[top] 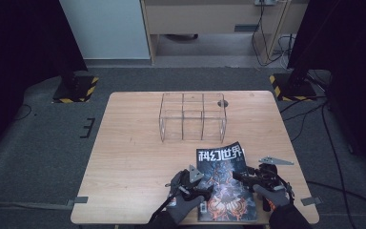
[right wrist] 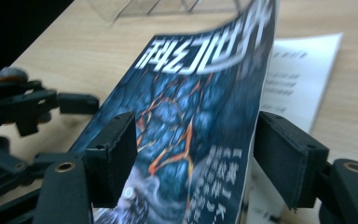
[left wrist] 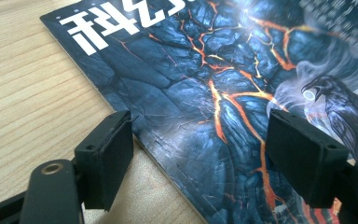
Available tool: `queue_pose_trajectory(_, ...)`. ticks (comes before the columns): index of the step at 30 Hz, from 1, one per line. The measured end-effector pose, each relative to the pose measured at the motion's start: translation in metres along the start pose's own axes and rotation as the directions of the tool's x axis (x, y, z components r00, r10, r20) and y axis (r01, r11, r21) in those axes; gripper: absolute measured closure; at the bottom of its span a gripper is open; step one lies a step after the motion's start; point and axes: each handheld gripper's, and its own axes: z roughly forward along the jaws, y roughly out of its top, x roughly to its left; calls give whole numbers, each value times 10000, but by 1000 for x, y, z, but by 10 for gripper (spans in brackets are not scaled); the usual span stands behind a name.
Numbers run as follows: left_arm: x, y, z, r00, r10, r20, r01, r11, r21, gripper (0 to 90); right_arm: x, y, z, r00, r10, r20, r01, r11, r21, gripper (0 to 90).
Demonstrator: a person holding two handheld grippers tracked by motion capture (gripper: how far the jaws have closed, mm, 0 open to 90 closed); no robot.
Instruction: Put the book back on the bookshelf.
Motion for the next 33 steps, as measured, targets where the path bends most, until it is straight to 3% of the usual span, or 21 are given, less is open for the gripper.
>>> queue_pose_trajectory(6, 0, 0, 0, 10000, 3, 2, -3, 10000, 0, 228, 6, 0, 8, 9978, -658, 17, 656, 9963, 564, 332)
queue_pose_trajectory(14, 0, 0, 0, 10000, 38, 50, -38, 10000, 12, 224, 0, 7, 20, 9972, -736, 120, 719, 9920, 1041, 360)
queue_pose_trajectory(19, 1, 0, 0, 10000, 43, 74, -43, 10000, 3, 223, -2, 9, 26, 9945, -967, 405, 907, 9873, 1304, 460)
queue_pose_trajectory(27, 1, 0, 0, 10000, 39, 82, -39, 10000, 4, 222, -3, 10, 24, 9943, -770, 735, 662, 9879, 1400, 628)
queue_pose_trajectory(33, 0, 0, 1, 10000, 87, -2, -87, 9999, 98, 169, -4, 11, 23, 9965, -525, 645, 434, 9897, 1362, 710)
